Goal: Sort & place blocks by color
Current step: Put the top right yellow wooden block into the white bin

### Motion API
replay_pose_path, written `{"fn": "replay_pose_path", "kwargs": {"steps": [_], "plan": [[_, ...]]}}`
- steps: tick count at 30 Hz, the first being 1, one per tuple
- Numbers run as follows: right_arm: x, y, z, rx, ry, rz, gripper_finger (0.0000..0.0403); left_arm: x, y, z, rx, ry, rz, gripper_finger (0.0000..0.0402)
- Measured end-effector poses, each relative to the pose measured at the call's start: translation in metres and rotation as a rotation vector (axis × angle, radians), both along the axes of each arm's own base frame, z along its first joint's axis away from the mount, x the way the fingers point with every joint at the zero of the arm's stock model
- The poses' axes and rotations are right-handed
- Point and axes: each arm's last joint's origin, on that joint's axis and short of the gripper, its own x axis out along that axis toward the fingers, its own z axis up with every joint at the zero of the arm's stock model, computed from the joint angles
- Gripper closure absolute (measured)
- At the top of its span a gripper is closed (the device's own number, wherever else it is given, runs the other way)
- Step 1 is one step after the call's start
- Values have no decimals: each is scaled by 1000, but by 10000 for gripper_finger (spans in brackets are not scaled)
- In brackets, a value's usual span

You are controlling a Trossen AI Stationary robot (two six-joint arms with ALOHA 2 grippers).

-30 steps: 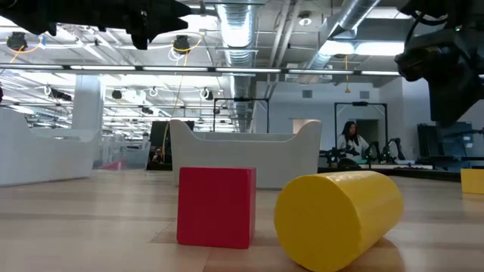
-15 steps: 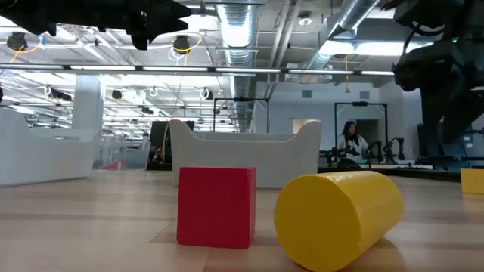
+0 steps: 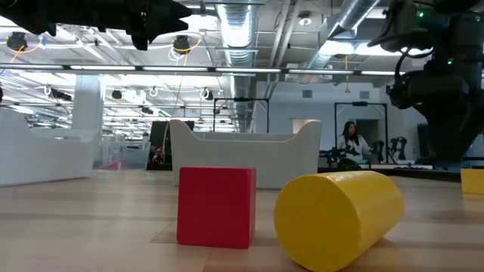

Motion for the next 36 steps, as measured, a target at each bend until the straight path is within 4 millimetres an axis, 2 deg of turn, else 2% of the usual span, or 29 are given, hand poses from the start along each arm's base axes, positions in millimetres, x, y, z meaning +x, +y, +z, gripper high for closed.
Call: {"fn": "replay_pose_path", "kwargs": {"steps": [8, 13, 25, 29, 36], "plan": [[8, 2, -5, 21, -8, 36, 73, 0, 0, -1, 1, 11, -1, 173], [1, 4, -7, 54, 72, 38, 74, 0, 0, -2, 2, 21, -2, 173], [3, 23, -7, 76, 28, 64, 74, 0, 0, -3, 1, 33, -2, 173], [6, 27, -14, 43, 57, 32, 74, 0, 0, -3, 0, 33, -2, 173], [15, 33, -37, 44, 172, 77, 74, 0, 0, -3, -8, 31, -3, 173]]}}
